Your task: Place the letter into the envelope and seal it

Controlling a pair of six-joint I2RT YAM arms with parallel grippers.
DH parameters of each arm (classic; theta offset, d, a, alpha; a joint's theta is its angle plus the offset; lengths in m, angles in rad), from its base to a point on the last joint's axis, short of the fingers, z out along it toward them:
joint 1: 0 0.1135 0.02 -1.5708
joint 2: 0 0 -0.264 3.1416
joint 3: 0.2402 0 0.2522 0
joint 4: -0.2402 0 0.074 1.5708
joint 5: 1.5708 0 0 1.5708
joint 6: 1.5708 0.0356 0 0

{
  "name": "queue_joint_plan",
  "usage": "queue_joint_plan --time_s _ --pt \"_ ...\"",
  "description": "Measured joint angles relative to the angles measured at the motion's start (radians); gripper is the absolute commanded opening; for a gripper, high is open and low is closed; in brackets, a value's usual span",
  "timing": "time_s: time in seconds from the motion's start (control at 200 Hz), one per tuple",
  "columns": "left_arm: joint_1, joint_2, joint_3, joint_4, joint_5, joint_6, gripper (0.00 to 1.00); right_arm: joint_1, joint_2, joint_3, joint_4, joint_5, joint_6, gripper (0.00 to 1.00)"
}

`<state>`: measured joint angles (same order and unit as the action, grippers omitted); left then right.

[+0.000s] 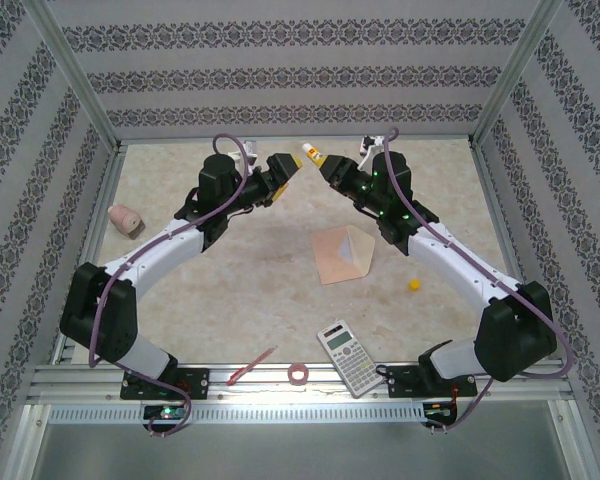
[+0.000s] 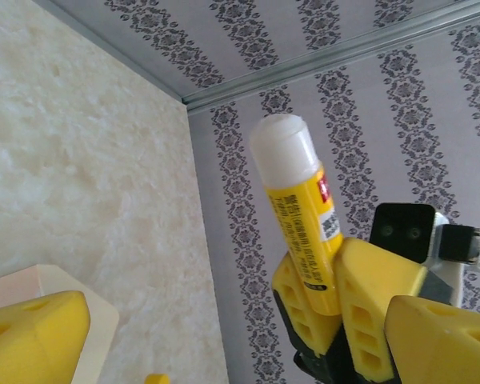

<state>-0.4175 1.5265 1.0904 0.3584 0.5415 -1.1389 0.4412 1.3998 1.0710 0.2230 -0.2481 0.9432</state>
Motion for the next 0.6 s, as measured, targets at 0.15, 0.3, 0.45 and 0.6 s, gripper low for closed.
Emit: queue_joint_plan --time_s 0.15,0.3,0.45,0.6 --pt "0.000 0.000 -0.002 0.027 0.000 -0.017 0.95 0.000 0.000 0.000 0.006 0.000 0.005 0.04" --pt "0.000 0.000 -0.002 0.050 0.000 -0.037 0.95 0.000 0.000 -0.001 0.008 0.000 0.010 0.04" --pt "0.000 0.008 -0.002 0.082 0.000 -0.057 0.95 0.002 0.000 -0.017 0.022 0.000 0.024 0.04" --pt "0.000 0.034 -0.002 0.112 0.000 -0.081 0.94 0.022 -0.001 -0.054 0.037 0.003 0.033 0.04"
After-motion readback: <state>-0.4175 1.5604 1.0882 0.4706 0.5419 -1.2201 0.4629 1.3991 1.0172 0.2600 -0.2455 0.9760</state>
